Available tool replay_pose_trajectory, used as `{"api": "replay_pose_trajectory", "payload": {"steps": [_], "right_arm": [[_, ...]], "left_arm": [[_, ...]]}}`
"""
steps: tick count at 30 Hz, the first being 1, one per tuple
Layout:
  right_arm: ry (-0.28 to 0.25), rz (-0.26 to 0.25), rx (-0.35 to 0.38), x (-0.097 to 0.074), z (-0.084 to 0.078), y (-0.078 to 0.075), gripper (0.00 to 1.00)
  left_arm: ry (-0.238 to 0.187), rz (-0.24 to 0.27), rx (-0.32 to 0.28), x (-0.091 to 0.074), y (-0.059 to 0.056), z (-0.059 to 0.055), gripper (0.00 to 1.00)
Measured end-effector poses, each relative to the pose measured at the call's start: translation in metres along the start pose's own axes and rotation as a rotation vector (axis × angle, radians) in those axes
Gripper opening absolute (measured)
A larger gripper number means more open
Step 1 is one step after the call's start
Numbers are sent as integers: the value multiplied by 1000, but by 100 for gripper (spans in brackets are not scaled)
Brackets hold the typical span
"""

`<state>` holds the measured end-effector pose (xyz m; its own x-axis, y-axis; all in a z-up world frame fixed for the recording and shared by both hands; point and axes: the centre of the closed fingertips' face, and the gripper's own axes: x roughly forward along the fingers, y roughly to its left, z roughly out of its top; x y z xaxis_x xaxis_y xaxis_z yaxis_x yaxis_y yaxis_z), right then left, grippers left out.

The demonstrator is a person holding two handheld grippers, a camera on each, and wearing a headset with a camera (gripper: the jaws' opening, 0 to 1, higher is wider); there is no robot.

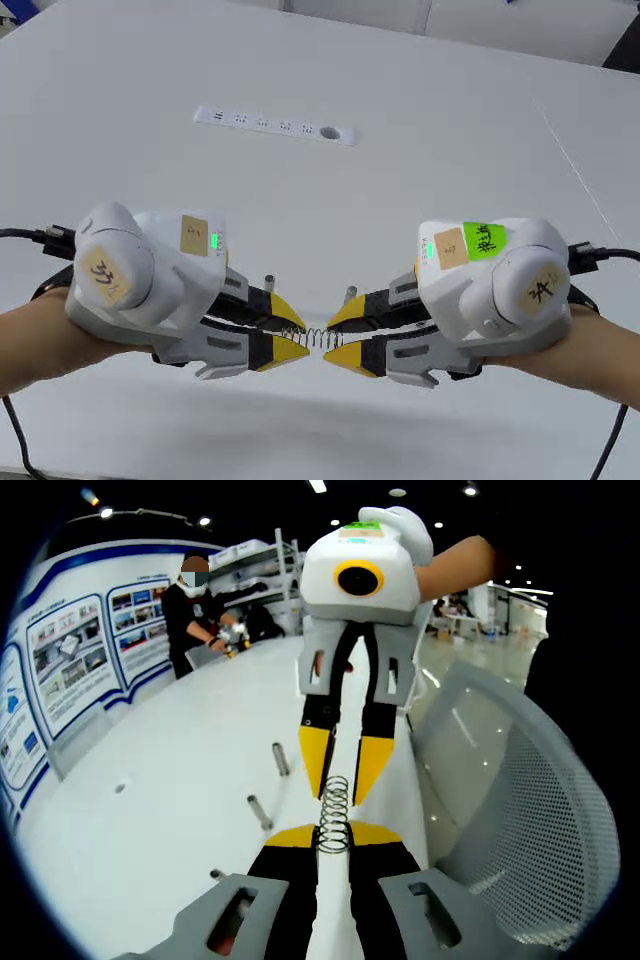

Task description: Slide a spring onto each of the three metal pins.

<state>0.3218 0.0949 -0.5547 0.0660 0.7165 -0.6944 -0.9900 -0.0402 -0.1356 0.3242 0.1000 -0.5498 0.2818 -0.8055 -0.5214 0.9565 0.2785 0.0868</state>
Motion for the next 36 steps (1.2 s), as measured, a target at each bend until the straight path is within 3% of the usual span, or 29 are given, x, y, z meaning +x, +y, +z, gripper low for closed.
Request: {"api": "replay_pose_trajectory", "payload": {"steps": [5, 12, 19, 31, 36], "right_arm": [[-28, -3, 27, -2, -1, -1, 12], [-64, 31, 48, -7, 2, 1, 11], [-134, 47, 85, -16, 15, -2, 11], [-236, 50, 145, -14, 43, -6, 11], [-236, 45, 156, -13, 47, -7, 11]], "left_arm": [[4, -10, -13, 0, -1, -2, 10], [0, -18, -9, 2, -3, 0, 10], [-12, -12, -8, 2, -1, 2, 10], [2, 7, -5, 4, 3, -4, 9], [-3, 11, -3, 6, 5, -2, 10]]}}
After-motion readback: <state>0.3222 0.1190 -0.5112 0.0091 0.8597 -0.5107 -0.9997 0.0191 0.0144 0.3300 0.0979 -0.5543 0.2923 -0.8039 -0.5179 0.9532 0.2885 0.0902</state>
